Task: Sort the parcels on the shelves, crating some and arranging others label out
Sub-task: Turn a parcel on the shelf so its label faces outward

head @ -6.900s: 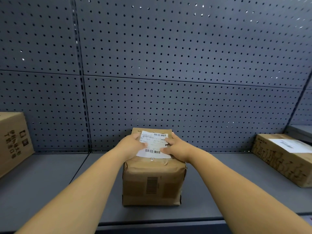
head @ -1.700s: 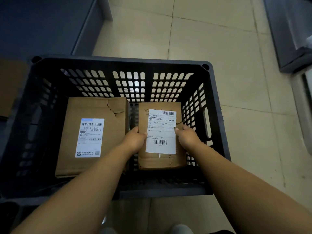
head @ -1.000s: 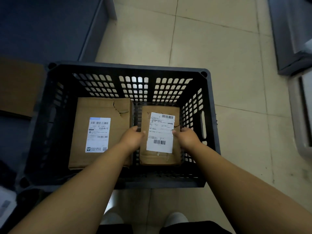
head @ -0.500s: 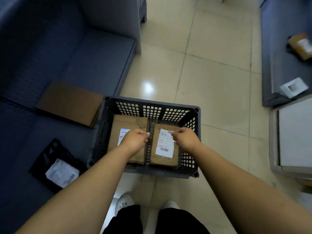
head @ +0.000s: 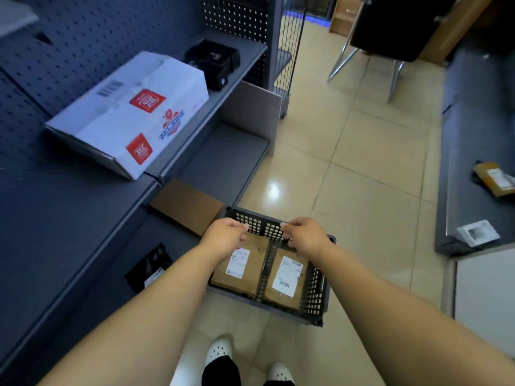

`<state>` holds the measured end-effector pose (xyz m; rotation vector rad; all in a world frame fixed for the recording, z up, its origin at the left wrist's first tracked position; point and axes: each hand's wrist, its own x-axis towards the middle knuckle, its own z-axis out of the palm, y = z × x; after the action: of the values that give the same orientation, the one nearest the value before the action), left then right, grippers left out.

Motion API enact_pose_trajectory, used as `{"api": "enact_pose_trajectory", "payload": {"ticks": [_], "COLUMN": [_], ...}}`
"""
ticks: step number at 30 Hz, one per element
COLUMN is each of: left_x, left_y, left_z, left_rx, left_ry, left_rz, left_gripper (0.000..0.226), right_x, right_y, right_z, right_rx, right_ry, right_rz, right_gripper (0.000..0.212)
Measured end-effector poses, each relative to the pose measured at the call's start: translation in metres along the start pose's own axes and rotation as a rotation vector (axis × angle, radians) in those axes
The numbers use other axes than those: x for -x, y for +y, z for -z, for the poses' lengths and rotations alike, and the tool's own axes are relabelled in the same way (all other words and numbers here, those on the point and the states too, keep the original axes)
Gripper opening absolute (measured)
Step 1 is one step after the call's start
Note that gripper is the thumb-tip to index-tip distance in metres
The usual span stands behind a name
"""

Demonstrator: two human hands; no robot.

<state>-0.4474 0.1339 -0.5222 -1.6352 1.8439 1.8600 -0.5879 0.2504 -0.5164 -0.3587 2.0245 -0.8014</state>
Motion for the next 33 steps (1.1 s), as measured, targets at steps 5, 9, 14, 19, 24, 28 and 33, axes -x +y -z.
{"api": "enact_pose_trajectory", "payload": {"ticks": [5,9,14,19,24,28,33], "left_x": [0.058,0.104,0.166,0.223,0.264,0.282,0.293], "left_y": [0.022,0.034,0.052,0.068,0.081,0.085,0.086], "left_z": [0.034,0.059,0.094,0.138,0.187,0.227,0.278], "left_rx": [0.081,0.112,0.123,0.173,0.188,0.226,0.254], "left_ry": [0.127,0.220,0.354,0.516,0.645,0.716,0.752], "left_rz": [-0.073,-0.110,-0.197,-0.276,-0.357,-0.409,-0.439], "left_gripper": [0.014,0.019,0.019,0.023,0.020,0.017,0.018], "right_x": [0.046,0.078,0.126,0.165,0.197,0.219,0.243], "right_y": [-0.048,-0.081,-0.132,-0.185,-0.237,-0.272,-0.311], "right_z": [0.004,0.002,-0.003,-0.013,-0.037,-0.063,-0.093], "right_rx": [0.061,0.121,0.174,0.199,0.213,0.213,0.242], "right_ry": [-0.002,-0.040,-0.074,-0.110,-0.120,-0.112,-0.095], "right_rz": [0.146,0.252,0.435,0.613,0.748,0.818,0.913], "right_gripper": [0.019,0.026,0.026,0.022,0.021,0.020,0.023]}}
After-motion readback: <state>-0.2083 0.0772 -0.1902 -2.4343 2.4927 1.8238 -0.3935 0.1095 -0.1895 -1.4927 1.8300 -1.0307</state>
